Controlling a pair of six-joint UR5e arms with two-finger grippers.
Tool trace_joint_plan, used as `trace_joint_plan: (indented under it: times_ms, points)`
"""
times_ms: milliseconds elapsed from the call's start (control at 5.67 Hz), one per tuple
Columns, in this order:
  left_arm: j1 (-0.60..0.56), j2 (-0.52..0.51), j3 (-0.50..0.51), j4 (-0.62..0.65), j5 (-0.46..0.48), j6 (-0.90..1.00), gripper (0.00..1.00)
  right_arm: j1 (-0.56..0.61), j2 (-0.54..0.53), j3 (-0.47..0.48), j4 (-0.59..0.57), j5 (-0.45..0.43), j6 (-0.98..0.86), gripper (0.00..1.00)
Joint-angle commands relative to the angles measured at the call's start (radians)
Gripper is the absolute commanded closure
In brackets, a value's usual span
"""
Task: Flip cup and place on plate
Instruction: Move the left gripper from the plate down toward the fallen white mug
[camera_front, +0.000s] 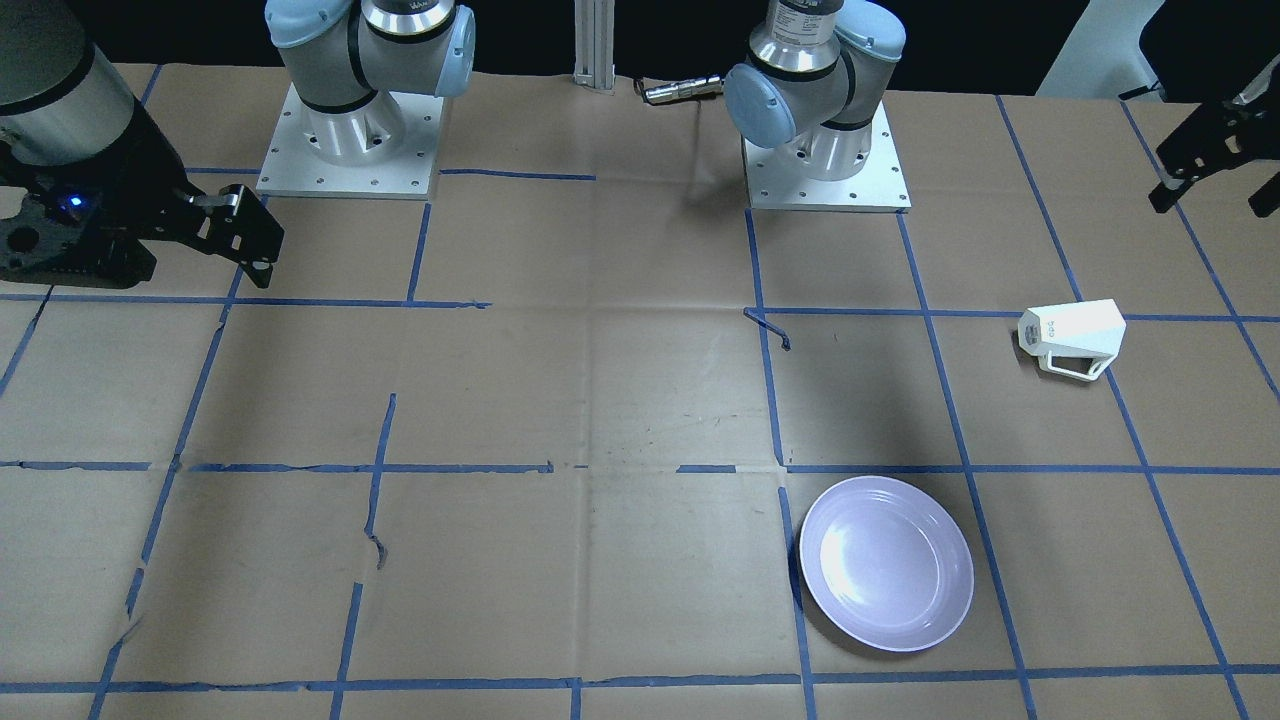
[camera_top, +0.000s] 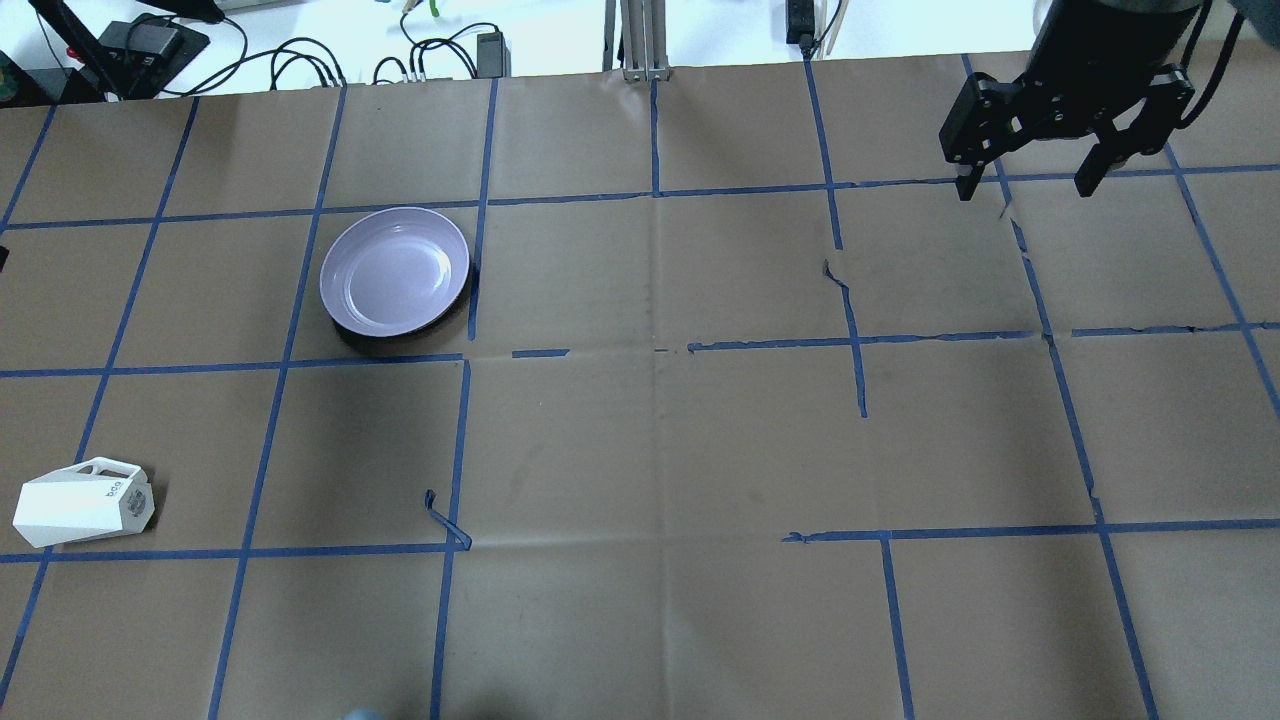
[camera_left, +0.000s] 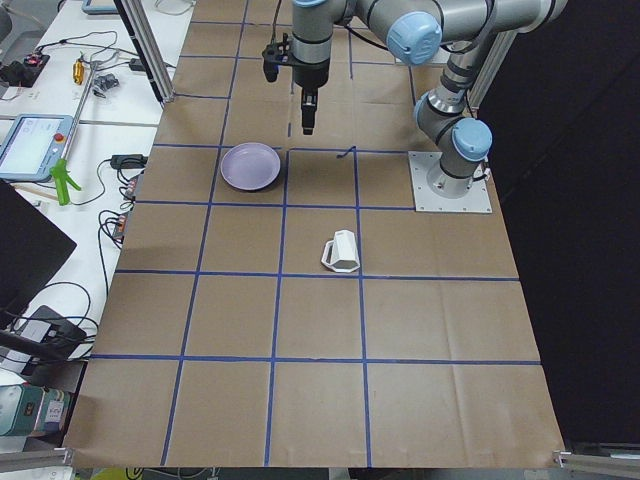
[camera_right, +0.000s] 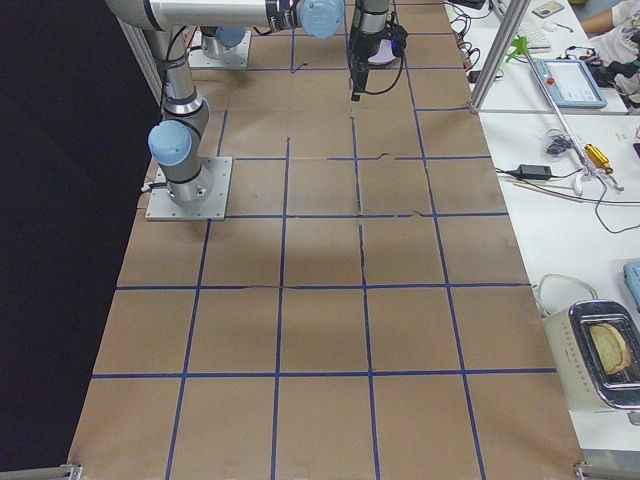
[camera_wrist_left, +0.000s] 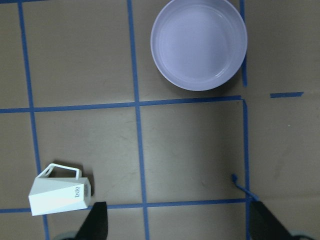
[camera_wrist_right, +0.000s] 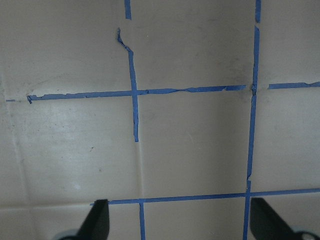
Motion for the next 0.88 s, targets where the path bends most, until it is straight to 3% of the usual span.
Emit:
trace_joint_plan:
  times_ms: [0, 706]
  points:
    - [0.142, -0.116, -0.007, 0.014, -0.041, 0.177, 0.02, 0.0, 0.0, 0.0, 0.0, 0.0, 0.0, 0.0]
    - [0.361, -0.358, -0.041, 0.025, -0.225, 0.405, 0.02, 0.0, 0.0, 0.0, 0.0, 0.0, 0.0, 0.0]
